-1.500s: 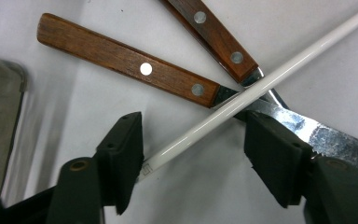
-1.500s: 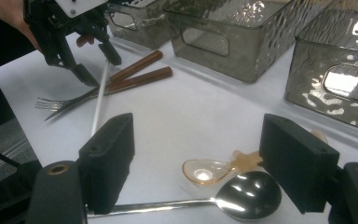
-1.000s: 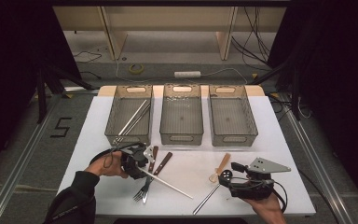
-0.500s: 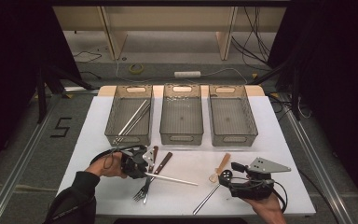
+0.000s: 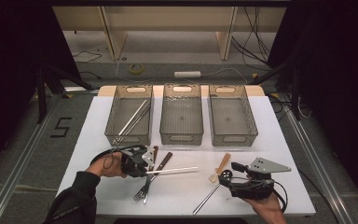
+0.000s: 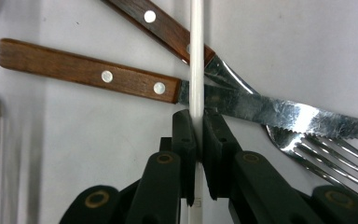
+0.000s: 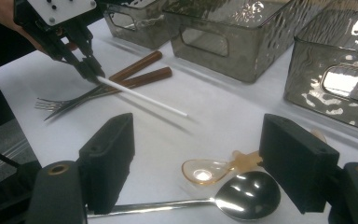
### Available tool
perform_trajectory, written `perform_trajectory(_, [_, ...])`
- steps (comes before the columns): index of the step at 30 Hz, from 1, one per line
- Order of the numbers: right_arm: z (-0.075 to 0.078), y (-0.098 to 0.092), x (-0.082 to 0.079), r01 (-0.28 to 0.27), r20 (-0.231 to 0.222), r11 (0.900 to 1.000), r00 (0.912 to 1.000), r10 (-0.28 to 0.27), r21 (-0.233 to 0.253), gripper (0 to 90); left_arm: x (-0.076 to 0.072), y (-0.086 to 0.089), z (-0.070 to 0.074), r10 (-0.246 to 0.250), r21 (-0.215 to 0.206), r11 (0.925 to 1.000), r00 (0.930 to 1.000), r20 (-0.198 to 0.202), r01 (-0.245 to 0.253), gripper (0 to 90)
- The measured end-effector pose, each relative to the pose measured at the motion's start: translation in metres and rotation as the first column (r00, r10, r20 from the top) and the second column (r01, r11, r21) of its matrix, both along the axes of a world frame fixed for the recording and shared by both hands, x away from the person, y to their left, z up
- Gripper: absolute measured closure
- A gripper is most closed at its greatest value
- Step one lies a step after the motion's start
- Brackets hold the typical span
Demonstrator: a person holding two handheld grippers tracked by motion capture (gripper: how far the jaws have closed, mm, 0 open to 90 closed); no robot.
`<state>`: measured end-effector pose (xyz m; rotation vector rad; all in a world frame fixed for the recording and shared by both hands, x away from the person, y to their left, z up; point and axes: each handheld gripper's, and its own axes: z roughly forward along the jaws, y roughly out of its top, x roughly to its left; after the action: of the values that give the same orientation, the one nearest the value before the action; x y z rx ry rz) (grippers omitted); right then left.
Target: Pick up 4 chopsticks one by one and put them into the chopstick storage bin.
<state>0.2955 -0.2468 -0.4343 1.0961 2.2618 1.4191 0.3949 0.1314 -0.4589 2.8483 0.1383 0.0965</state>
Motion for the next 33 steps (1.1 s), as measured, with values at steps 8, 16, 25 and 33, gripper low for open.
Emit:
perform_trajectory(8, [0.000,0.000,0.000,0.000,0.002,1.000,1.0000,0.000,0.001,27.6,0.000,0.001,0.011,0.023,-0.033,0.9992,0.9995,0.021,-0.023,83.8])
perform_trajectory(16, [0.000,0.000,0.000,0.001,0.003,1.000,1.0000,-0.001,0.002,27.6,0.004,0.005,0.023,0.113,-0.141,0.9841,0.9933,0.026,-0.108,83.8])
perform_trajectory(25, [0.000,0.000,0.000,0.000,0.004,1.000,1.0000,0.000,0.001,27.6,0.008,0.008,0.037,0.259,-0.233,0.9425,0.9642,0.056,-0.240,83.8])
perform_trajectory(33, [0.000,0.000,0.000,0.000,0.004,1.000,1.0000,0.000,0.001,27.6,0.014,0.016,0.049,0.397,-0.299,0.8828,0.9159,0.062,-0.362,83.8])
